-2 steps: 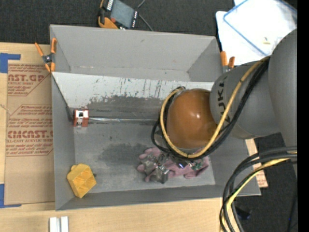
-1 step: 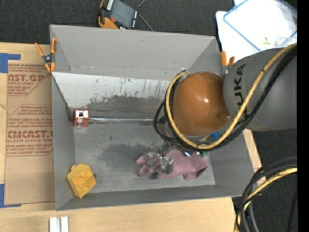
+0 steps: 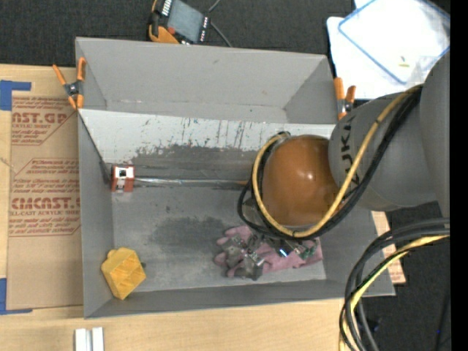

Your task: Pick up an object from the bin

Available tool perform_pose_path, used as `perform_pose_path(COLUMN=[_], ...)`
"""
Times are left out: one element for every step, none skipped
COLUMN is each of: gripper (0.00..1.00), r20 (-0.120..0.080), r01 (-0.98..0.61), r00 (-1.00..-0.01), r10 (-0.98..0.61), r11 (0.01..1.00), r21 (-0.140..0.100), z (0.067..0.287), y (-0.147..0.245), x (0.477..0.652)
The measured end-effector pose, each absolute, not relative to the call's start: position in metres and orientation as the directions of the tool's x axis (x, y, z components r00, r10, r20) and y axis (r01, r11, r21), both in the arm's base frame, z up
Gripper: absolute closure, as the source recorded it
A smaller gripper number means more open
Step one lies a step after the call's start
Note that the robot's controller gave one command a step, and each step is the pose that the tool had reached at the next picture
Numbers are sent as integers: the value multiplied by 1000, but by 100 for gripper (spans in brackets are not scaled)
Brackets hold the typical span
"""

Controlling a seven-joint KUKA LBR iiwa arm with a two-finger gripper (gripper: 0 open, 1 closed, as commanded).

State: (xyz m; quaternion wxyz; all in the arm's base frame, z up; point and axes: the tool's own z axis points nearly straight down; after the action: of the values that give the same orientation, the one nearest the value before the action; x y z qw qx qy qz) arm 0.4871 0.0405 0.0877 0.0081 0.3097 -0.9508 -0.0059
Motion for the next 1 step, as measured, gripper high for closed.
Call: perform_pose_path(gripper=[100], r20=[-17], r01=[-661], r00=[-750], r10=[-661], r11=[750], r21=[2], z=[177], y=[60], x=[498])
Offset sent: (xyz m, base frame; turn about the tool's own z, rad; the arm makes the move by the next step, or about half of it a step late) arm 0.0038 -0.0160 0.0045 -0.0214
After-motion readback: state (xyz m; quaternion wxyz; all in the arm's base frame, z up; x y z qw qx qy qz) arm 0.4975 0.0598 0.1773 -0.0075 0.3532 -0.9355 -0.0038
